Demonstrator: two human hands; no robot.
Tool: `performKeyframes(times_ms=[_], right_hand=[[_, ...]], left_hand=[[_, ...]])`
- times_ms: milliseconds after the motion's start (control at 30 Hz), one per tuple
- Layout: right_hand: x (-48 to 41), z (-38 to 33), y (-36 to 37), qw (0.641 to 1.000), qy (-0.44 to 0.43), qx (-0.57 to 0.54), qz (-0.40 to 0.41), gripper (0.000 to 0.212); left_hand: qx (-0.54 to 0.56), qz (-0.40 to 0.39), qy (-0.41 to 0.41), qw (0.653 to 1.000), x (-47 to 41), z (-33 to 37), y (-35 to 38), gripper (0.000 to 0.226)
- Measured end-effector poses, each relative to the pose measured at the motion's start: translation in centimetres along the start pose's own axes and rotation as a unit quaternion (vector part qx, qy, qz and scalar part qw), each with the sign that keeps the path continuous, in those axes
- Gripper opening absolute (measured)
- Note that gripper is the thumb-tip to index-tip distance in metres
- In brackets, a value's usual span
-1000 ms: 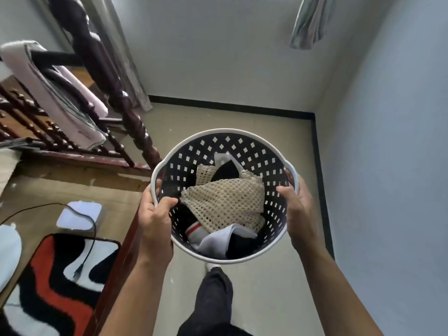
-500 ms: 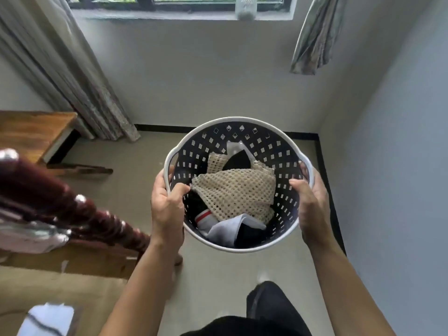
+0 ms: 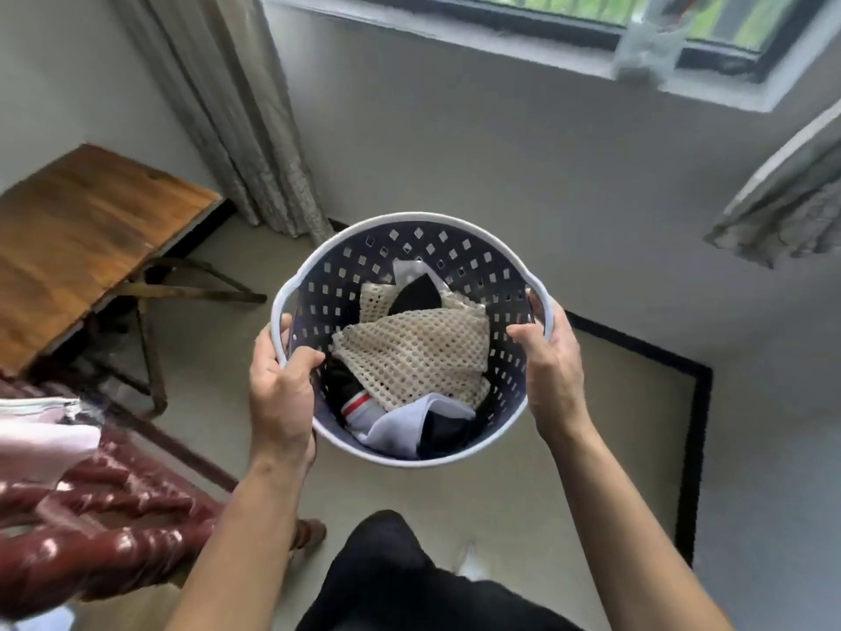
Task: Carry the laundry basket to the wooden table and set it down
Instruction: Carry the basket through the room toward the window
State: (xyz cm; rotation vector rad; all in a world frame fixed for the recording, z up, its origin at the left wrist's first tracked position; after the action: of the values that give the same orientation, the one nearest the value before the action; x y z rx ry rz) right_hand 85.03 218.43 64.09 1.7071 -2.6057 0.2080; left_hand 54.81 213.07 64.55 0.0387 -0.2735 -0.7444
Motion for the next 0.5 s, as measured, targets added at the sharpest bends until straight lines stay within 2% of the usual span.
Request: performKeyframes(times_ms=[200, 300, 500], right_hand=[[-9.7, -1.1, 13.2, 0.995, 0.0, 0.028, -0.094, 0.043], [-14.3, -1.6, 19.8, 0.993, 0.008, 0.038, -0.114, 0.045], [-22.1, -5.0, 31.1, 0.988, 0.018, 0.032, -0.148, 0.044]], left_hand=[[0.045, 0.106, -0.006, 0.993, -10.4, 0.5, 1.8, 0.038], [0.043, 0.144, -0.006, 0.989, -17.1, 1.2, 3.1, 0.037], [0.031, 0.164, 0.016, 0.986, -28.7, 5.2, 6.8, 0.037]])
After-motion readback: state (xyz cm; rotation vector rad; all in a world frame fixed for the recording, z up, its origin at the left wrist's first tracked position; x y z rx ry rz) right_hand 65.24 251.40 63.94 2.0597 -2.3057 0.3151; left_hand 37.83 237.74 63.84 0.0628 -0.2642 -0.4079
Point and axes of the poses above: each hand's wrist, its own x-axis away from the middle knuckle, its own y-axis out of the palm, z = x × y, the point moved 8 cm from there along -x, towards the middle knuckle, and after that the axes turned 12 degrees about z, right-handed, at the moved point
